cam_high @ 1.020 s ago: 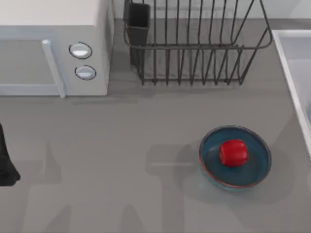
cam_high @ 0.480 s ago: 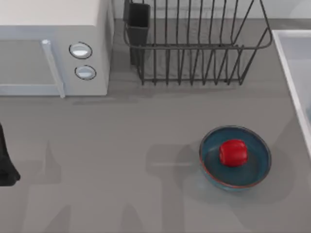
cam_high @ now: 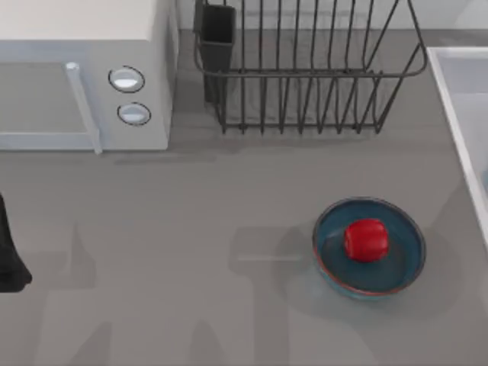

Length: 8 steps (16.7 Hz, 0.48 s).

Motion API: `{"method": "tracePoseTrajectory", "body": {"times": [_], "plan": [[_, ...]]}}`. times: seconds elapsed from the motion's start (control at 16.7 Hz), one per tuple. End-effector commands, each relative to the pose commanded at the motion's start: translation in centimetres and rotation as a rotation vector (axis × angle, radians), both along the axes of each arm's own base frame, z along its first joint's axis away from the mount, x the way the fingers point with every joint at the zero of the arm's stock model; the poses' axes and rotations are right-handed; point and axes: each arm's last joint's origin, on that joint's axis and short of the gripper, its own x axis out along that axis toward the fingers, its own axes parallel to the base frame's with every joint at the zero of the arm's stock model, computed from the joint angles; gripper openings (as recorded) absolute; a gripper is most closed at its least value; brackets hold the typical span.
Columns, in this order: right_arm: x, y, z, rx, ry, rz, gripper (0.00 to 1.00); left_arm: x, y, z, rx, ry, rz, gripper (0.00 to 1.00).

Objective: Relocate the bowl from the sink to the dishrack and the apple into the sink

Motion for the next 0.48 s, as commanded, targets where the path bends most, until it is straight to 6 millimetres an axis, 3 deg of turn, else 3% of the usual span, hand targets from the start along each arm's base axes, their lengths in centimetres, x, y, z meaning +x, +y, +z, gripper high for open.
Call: {"method": "tracePoseTrajectory", "body": {"times": [0.12, 0.24, 0.48], "plan": [[-1.4, -1.1, 2.6, 0.002, 0.005, -0.004, 0.0, 0.0, 0.0, 0.0, 0.0, 0.0, 0.0, 1.0], [-3.6, -2.4, 6.6, 0.001, 0.005, -0.005, 0.0, 0.0, 0.0, 0.0, 0.0, 0.0, 0.0, 1.0], [-10.8, -3.8, 16.3, -0.008, -0.008, -0.003, 0.0, 0.0, 0.0, 0.0, 0.0, 0.0, 0.0, 1.0]]}}
